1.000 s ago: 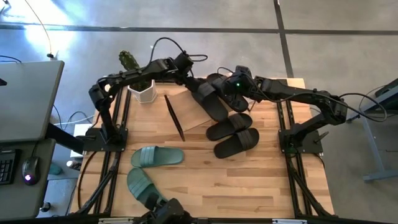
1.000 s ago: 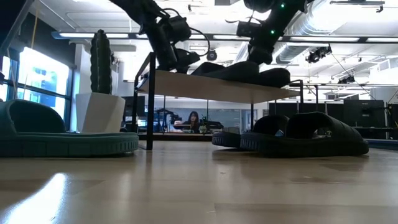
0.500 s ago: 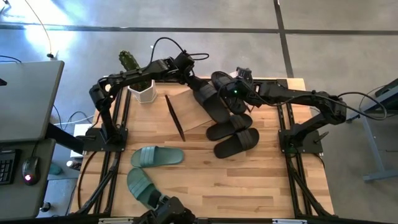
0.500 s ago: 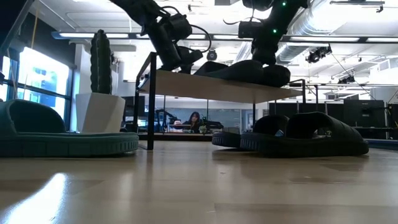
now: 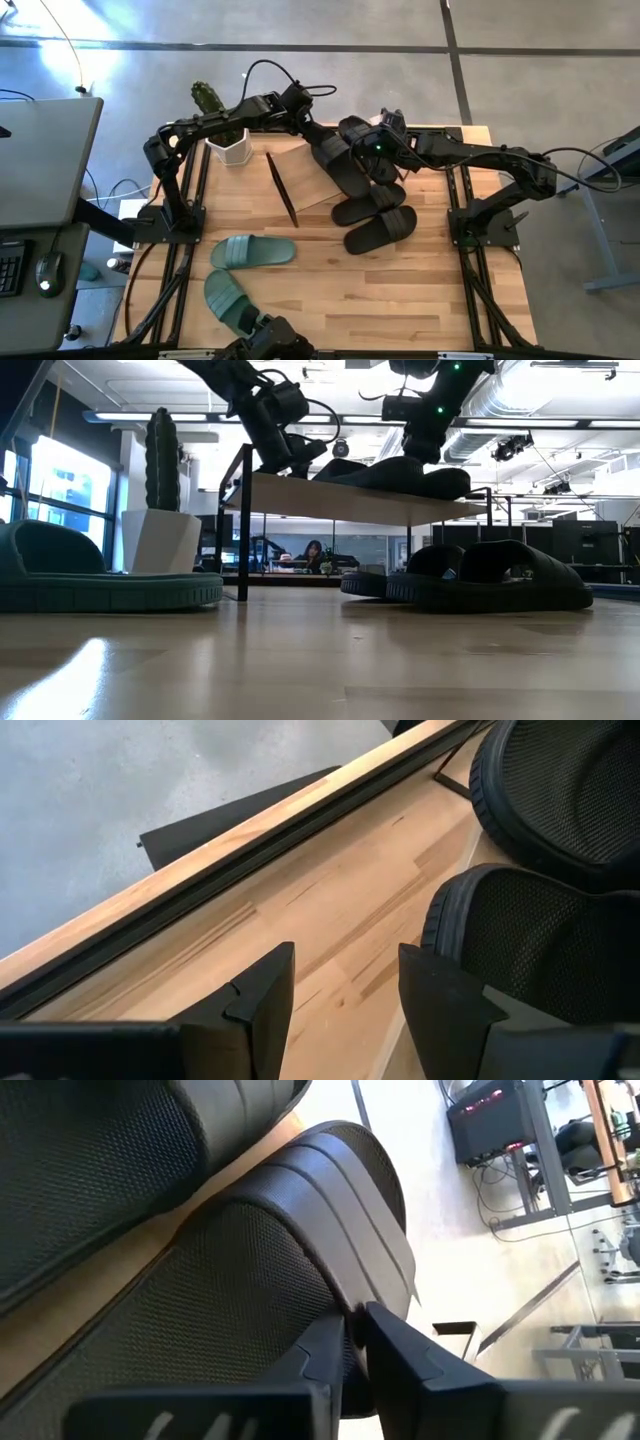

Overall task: Pick and place slides into the shelf
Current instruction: Adjust the black slipper on the shelf

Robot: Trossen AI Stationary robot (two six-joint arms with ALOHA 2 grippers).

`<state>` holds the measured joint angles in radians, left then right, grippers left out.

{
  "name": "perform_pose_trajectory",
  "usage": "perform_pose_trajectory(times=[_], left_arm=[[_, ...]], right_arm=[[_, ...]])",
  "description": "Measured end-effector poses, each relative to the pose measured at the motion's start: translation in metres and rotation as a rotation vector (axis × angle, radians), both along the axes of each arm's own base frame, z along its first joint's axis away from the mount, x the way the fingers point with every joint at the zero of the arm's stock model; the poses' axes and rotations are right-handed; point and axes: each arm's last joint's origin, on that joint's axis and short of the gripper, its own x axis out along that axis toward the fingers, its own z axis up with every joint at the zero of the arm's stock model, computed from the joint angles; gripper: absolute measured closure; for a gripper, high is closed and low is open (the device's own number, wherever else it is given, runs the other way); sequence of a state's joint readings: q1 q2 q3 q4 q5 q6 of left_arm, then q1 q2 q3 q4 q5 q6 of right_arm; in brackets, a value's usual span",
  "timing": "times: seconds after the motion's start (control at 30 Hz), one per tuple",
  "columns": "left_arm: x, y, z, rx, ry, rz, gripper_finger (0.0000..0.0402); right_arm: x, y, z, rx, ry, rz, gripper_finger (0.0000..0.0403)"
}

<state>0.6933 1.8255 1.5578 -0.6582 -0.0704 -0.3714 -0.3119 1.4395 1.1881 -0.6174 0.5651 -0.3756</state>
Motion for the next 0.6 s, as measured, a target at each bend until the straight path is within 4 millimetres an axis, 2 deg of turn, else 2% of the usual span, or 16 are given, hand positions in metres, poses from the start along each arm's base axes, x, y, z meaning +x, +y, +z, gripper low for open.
perform_pose_trajectory(times=[0.37, 0.6], left_arm=[[0.0, 0.0, 0.0, 0.001, 0.002, -0.003, 0.0236], [0.0, 0.0, 0.0, -0.005, -0.001, -0.008, 0.0236]], right_arm=[[0.0, 0.001, -0.001, 0.022, -0.006, 0.014, 0.031], [0.002, 0.001, 0.015, 0.045, -0.037, 0.035, 0.029]])
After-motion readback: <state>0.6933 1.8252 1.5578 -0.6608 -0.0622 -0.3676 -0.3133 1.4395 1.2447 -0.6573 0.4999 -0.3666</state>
